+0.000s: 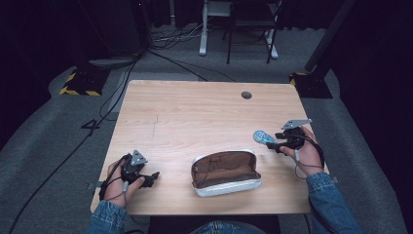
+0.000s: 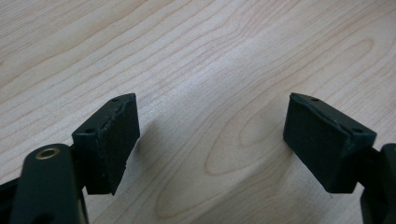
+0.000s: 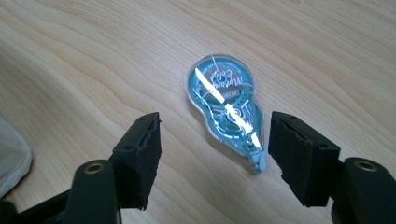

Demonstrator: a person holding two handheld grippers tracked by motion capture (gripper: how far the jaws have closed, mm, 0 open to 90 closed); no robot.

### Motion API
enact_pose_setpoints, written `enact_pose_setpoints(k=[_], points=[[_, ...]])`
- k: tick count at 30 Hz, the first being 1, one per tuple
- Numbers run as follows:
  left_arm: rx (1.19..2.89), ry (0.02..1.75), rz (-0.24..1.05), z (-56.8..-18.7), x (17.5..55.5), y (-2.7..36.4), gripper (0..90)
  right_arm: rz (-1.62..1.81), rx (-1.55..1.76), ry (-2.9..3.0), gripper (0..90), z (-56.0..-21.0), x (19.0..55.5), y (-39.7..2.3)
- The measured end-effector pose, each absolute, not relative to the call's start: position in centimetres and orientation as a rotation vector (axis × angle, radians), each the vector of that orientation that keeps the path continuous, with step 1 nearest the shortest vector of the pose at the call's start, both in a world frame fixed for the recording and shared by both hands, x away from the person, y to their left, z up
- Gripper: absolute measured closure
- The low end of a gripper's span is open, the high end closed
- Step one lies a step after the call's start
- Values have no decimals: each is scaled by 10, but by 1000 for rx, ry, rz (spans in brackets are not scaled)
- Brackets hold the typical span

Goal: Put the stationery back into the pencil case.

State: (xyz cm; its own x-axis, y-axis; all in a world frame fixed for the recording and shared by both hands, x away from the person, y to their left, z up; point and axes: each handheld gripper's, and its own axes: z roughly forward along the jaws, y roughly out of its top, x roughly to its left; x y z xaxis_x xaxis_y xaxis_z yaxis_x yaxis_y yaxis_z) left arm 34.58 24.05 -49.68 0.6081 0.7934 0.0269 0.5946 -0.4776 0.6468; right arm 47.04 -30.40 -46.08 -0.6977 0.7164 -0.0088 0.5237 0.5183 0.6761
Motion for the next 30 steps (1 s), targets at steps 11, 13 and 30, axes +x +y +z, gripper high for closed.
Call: enact_pose_setpoints(k=[11,13,30], points=[[2171,1090,419,-504,348,243,128,949,1047,2478,353,-469,492,-292],[2165,1097,412,-504,348,243,128,947,1050,2481,353,-471,494,-290],[2163,1101,416,-504,347,243,128,930,1055,2508,495,-488,503,-287]])
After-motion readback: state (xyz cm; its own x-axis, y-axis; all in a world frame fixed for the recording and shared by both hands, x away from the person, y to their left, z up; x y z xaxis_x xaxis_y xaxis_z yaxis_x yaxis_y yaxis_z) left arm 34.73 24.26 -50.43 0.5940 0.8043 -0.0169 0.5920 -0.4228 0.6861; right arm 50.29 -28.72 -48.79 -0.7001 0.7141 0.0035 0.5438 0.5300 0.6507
